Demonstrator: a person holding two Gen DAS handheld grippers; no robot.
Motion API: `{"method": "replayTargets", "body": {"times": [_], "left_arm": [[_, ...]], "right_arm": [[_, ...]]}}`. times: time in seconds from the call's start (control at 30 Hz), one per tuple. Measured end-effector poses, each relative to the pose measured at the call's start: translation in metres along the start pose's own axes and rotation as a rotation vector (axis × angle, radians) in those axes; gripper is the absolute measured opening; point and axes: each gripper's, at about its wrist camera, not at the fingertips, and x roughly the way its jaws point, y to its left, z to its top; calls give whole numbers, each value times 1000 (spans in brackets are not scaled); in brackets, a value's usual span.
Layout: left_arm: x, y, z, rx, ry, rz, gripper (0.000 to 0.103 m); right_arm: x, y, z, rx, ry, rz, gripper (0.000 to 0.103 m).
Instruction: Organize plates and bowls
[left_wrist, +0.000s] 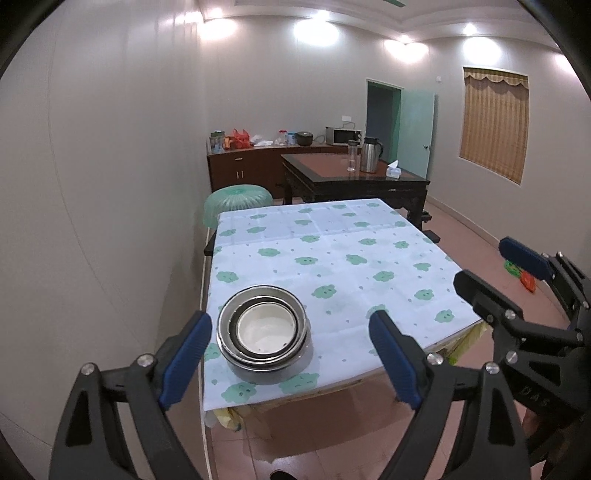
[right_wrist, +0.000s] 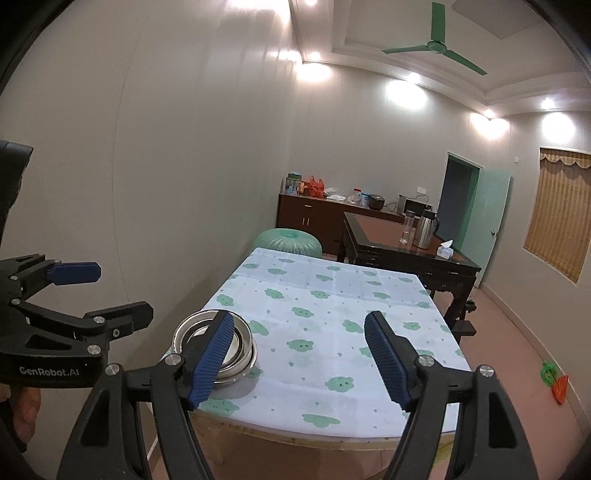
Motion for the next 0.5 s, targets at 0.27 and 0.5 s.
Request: {"method": "replayTargets", "body": {"times": [0.27,0.5], "left_arm": [[-5,-11,1,19,-17,0,89],[-5,-15,3,27,-15,-7,89]], "right_arm": [[-10,-9,-4,16,-16,-19,75],[-10,-15,-4,20,-26,-28,75]]}}
